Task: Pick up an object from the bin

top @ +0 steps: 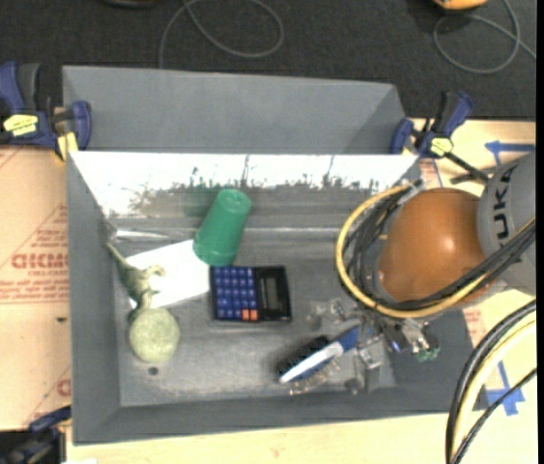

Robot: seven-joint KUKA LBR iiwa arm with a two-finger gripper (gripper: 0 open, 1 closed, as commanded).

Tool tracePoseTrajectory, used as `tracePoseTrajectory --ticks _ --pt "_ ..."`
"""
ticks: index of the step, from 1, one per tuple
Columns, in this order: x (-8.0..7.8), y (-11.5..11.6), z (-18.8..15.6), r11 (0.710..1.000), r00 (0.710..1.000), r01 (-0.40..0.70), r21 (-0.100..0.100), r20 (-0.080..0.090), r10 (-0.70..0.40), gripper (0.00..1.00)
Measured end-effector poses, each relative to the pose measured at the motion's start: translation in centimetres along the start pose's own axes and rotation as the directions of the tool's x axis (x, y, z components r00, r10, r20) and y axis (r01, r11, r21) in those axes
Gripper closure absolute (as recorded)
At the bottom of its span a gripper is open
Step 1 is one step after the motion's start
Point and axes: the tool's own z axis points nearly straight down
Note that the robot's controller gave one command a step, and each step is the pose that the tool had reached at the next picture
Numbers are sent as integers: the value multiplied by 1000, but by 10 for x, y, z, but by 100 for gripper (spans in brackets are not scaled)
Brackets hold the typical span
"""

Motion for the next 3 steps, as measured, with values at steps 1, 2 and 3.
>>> tracePoseTrajectory --ticks 1,2,3 --pt "0 0 43 982 982 -189 2 11 189 0" --pt "9 -9 51 1000 1000 25 3 7 -25 100" --pt "9 -9 51 1000 1000 25 3 7 -25 100"
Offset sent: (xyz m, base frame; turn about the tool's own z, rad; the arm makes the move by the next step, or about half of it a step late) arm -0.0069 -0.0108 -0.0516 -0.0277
